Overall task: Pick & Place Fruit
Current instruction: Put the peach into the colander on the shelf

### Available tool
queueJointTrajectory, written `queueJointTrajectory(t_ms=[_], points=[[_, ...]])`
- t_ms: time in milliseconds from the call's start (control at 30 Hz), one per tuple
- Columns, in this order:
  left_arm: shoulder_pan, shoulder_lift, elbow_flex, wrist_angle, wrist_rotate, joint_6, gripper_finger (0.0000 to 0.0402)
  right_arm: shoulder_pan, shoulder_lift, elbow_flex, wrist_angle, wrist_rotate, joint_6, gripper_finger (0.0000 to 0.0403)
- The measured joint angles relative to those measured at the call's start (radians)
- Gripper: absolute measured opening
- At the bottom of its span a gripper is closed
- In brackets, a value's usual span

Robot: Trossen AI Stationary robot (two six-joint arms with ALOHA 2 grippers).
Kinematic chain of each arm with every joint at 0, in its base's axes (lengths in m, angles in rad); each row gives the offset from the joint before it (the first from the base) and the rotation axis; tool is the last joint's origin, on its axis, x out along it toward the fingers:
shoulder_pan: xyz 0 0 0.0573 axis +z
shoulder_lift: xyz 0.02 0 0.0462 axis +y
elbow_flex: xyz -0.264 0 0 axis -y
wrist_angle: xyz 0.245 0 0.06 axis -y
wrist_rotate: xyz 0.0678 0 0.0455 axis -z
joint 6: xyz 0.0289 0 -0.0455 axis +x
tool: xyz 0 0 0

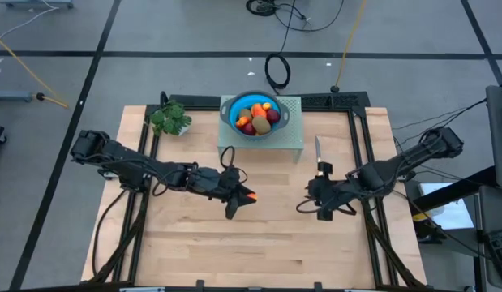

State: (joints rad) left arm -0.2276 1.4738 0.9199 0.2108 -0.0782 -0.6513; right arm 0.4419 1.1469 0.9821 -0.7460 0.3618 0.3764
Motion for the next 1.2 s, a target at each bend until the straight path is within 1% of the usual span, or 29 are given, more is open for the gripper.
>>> queueJointTrajectory(t_ms=[100,300,367,500,633,733,867,1000,1200], points=[[0.000,0.000,0.000,0.001,-0.018,0.003,0.0129,0.026,-0.032,-0.025,0.000,-0.006,0.027,0.0085],[0.000,0.000,0.024,-0.016,-0.052,0.052,0.0129,0.074,-0.117,-0.105,0.041,-0.062,0.116,0.0015],[0.000,0.000,0.052,-0.046,-0.077,0.090,0.0129,0.091,-0.149,-0.137,0.067,-0.078,0.137,0.0004],[0.000,0.000,0.141,-0.219,-0.142,0.156,0.0129,0.123,-0.215,-0.201,0.142,-0.079,0.182,0.0007],[0.000,0.000,0.244,-0.413,-0.229,0.201,0.0129,0.155,-0.275,-0.258,0.210,-0.079,0.194,0.0001],[0.000,0.000,0.314,-0.516,-0.292,0.254,0.0129,0.175,-0.312,-0.289,0.252,-0.079,0.194,0.0001],[0.007,-0.001,0.383,-0.593,-0.370,0.334,0.0129,0.195,-0.357,-0.332,0.300,-0.079,0.193,0.0001],[0.032,-0.001,0.434,-0.642,-0.420,0.405,0.0129,0.213,-0.401,-0.376,0.361,-0.079,0.195,0.0001],[0.099,-0.001,0.478,-0.663,-0.422,0.510,0.0129,0.231,-0.480,-0.457,0.502,-0.080,0.186,0.0001]])
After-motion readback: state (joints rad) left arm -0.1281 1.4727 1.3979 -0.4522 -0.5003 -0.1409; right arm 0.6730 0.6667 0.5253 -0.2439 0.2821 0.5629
